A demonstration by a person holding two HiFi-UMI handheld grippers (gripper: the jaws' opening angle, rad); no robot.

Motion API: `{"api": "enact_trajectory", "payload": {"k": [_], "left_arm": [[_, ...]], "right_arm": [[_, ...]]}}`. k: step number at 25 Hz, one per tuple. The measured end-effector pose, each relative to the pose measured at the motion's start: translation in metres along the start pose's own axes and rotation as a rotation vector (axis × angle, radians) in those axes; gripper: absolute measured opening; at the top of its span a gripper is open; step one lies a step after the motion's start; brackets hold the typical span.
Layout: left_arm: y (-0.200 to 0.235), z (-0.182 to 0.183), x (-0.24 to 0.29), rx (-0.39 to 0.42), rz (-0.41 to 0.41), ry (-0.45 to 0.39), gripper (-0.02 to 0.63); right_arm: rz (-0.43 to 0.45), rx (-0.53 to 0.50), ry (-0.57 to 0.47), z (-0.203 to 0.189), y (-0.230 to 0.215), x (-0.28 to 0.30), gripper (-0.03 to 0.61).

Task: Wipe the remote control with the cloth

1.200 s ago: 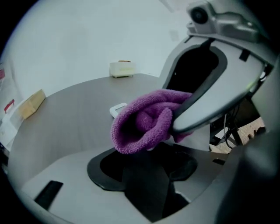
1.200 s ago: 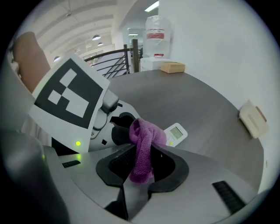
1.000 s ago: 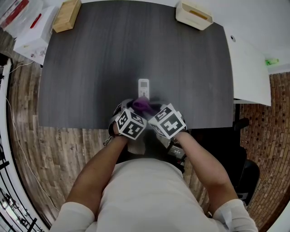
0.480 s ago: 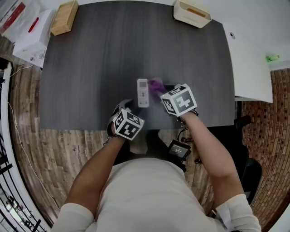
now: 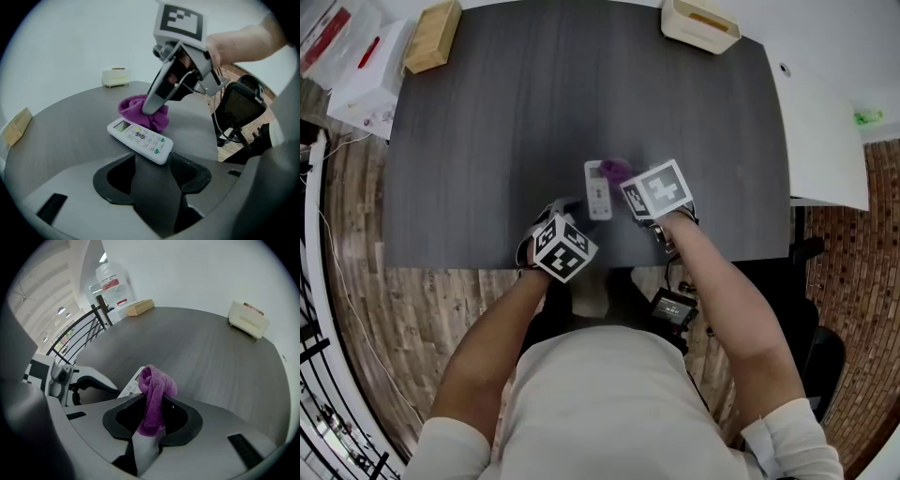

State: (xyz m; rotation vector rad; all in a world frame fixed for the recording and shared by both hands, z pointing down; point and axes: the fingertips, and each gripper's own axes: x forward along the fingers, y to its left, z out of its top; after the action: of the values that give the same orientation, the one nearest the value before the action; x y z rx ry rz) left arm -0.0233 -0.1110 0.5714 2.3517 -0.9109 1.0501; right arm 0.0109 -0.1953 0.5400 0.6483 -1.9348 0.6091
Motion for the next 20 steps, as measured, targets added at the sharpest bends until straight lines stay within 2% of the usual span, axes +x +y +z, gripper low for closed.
{"api": "enact_trajectory", "payload": {"k": [6,15,20], "left_arm": [[0.0,0.003,0.003,0.014,-0.013,0.002,0.232],[0.001,0.0,0.005,0.015,-0.028,0.013,0.233],[-0.002,-0.003,0.002,0.051,-0.077,0.012,0.233]], "right_arm": [[0.082,0.014,0.015,-0.031,0.023,-0.01,0.103],[0.16,0.041,0.038,-0.079,0.05,-0.02,0.103],[0.217,0.021,0.062,-0.102,0.068,-0.03,0.103]]}}
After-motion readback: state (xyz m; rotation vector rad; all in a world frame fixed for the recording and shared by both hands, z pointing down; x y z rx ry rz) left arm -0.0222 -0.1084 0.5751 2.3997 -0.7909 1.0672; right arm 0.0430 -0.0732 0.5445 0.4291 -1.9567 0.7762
